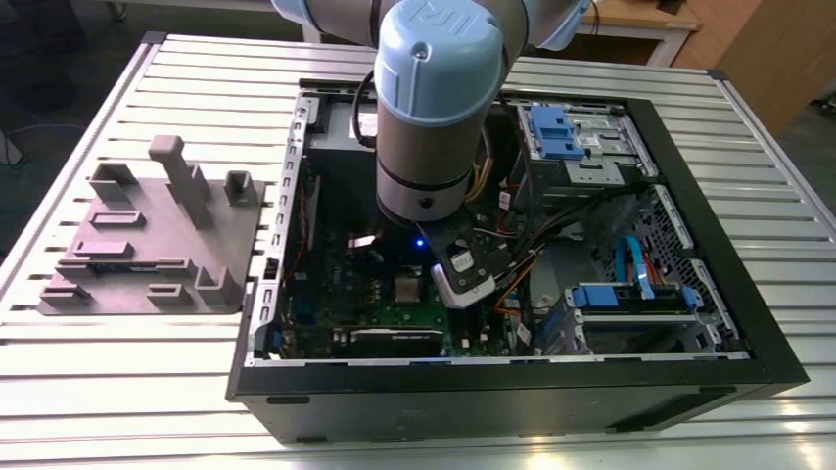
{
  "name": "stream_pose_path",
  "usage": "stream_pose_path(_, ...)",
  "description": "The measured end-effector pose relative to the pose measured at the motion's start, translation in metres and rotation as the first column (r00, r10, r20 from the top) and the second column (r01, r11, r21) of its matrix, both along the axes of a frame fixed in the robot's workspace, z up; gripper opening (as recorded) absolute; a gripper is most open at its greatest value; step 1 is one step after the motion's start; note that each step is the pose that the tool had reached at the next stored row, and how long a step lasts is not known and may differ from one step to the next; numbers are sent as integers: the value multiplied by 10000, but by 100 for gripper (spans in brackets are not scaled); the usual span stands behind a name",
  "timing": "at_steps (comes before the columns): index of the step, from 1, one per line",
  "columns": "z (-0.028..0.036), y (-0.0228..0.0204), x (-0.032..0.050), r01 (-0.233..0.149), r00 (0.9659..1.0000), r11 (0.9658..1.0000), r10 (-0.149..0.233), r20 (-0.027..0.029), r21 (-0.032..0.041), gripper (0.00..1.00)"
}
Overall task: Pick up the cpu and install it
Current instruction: 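Place the cpu into insertion slot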
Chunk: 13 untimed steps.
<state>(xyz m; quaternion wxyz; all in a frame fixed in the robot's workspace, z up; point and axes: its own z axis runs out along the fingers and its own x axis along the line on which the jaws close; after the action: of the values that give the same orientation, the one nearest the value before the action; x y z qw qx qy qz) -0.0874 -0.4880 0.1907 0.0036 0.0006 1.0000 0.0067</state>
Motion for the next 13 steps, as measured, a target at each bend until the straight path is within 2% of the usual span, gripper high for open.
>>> stream_pose_path(12,-8,2,-1,0,10000,10000,0,6,13,44)
stream_pose_path(13,-8,2,-1,0,10000,10000,0,6,12,49)
